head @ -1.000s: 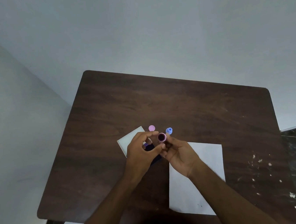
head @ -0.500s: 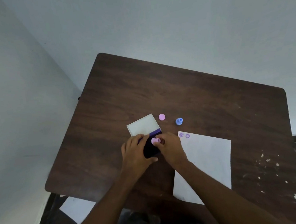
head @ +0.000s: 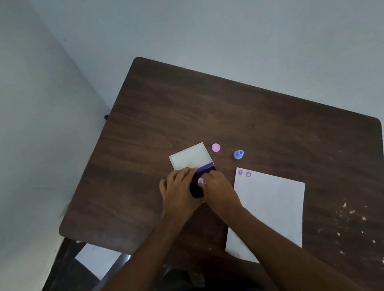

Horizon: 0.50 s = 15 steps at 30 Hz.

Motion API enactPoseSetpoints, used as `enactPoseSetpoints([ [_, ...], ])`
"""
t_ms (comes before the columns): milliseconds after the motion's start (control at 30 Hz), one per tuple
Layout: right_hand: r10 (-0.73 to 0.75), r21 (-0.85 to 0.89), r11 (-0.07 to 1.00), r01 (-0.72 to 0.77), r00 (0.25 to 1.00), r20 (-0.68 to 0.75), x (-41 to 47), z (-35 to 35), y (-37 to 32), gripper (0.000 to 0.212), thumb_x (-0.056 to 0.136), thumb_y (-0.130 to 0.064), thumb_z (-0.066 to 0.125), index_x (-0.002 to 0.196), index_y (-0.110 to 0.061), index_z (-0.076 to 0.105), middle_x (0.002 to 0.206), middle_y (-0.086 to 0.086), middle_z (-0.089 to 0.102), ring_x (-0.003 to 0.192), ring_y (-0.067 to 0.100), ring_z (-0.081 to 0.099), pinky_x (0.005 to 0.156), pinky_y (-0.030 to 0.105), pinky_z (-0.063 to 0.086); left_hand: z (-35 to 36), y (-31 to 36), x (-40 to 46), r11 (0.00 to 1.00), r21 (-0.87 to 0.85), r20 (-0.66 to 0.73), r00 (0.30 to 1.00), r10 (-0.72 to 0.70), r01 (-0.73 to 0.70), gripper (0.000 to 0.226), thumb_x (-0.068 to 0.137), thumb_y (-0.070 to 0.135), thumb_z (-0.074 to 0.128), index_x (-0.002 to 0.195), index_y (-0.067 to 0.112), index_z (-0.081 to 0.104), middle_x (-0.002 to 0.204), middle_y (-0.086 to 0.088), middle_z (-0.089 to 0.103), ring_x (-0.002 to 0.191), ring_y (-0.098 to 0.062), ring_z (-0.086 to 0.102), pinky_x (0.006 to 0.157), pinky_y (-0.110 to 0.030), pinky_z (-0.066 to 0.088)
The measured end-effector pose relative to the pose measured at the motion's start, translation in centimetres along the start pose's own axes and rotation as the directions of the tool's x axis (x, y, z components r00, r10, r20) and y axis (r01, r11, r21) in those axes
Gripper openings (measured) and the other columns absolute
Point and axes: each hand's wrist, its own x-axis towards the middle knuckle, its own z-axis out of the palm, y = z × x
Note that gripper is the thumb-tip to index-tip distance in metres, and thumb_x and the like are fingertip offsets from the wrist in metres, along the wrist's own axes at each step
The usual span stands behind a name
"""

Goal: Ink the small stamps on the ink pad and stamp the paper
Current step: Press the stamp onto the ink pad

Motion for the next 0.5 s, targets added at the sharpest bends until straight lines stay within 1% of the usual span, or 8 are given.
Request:
enactPoseSetpoints([
  [33, -0.064, -0.041, 0.997, 0.065, 0.998, 0.016, -0.3, 0.3, 0.3, 0.051, 0.095, -0.027, 0.05, 0.139, -0.009, 0.033, 0.147, 0.01, 0.035, 0.132, 0.024, 0.033, 0.111, 0.031, 0.023, 0.0, 0.0, 0.0, 1.0, -0.001, -0.009, 1.0, 0.005, -0.005, 0.075, 0.058, 0.061, 0.067, 0.127, 0.035, 0.051, 0.13, 0.01, 0.056, 0.12, -0.016, 0.045, 0.094, -0.041, 0.031],
  [100, -0.092, -0.09, 0.991, 0.1, 0.992, 0.091, -0.5, 1.0, 1.0, 0.059, 0.095, -0.031, 0.051, 0.144, -0.014, 0.024, 0.153, 0.006, 0.027, 0.139, 0.024, 0.026, 0.115, 0.033, 0.017, 0.0, -0.1, 0.0, 1.0, -0.001, -0.011, 1.0, 0.011, -0.011, 0.074, 0.059, 0.06, 0.069, 0.127, 0.034, 0.052, 0.13, 0.01, 0.056, 0.12, -0.016, 0.046, 0.095, -0.042, 0.03],
  [200, -0.2, -0.13, 0.971, 0.198, 0.98, -0.003, -1.2, 1.6, 1.3, 0.061, 0.094, -0.028, 0.053, 0.145, -0.013, 0.023, 0.155, 0.008, 0.024, 0.14, 0.026, 0.024, 0.116, 0.034, 0.015, 0.2, -0.3, 0.1, 1.0, 0.0, -0.001, 1.0, 0.003, -0.003, 0.074, 0.06, 0.058, 0.071, 0.126, 0.034, 0.051, 0.131, 0.009, 0.056, 0.121, -0.017, 0.047, 0.097, -0.043, 0.031],
  [300, -0.293, -0.173, 0.946, 0.274, 0.952, -0.094, -1.6, 2.0, 1.5, 0.056, 0.094, -0.022, 0.053, 0.142, -0.006, 0.028, 0.151, 0.015, 0.031, 0.137, 0.03, 0.029, 0.115, 0.037, 0.019, 0.5, -0.5, 0.1, 1.0, 0.008, -0.001, 1.0, 0.01, -0.01, 0.075, 0.059, 0.06, 0.069, 0.127, 0.037, 0.047, 0.131, 0.01, 0.055, 0.12, -0.016, 0.046, 0.096, -0.042, 0.033],
  [500, -0.321, -0.191, 0.936, 0.297, 0.941, -0.111, -1.8, 1.9, 1.4, 0.055, 0.093, -0.021, 0.055, 0.141, -0.006, 0.031, 0.149, 0.016, 0.034, 0.136, 0.031, 0.032, 0.114, 0.038, 0.021, 1.0, -0.7, 0.3, 1.0, 0.013, -0.008, 1.0, -0.018, 0.018, 0.076, 0.057, 0.06, 0.072, 0.126, 0.038, 0.046, 0.129, 0.011, 0.056, 0.118, -0.016, 0.046, 0.095, -0.043, 0.035],
])
